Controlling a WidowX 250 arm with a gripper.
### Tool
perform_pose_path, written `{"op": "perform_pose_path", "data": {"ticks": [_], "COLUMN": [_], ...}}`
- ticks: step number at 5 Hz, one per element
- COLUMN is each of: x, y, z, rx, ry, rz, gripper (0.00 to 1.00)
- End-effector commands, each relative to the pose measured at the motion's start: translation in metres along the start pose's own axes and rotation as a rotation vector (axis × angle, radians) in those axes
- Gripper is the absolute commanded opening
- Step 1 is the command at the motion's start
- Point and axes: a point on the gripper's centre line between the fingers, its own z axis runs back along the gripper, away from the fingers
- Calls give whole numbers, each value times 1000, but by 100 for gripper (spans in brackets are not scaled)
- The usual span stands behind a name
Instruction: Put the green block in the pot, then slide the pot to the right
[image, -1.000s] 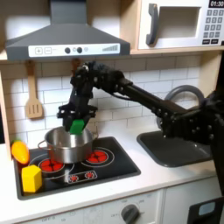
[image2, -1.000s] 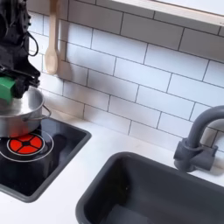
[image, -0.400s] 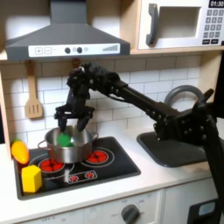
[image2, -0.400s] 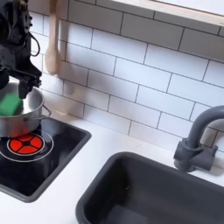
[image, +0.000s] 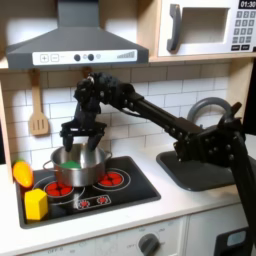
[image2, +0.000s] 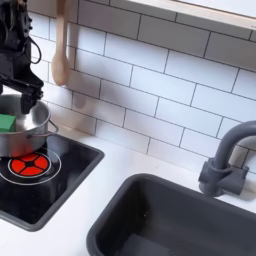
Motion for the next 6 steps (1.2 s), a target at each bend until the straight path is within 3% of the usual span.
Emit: {"op": "perform_pose_path", "data": {"ticks": [1,2,6], "x": [-3,-9,-15], "y": [-2,-6,-9], "z": [-5,-19,-23], "rx": [-18,-30,-49], "ry": [25,67,90], "rz": [-3,-10,-23], "gripper": [100,100,100]}}
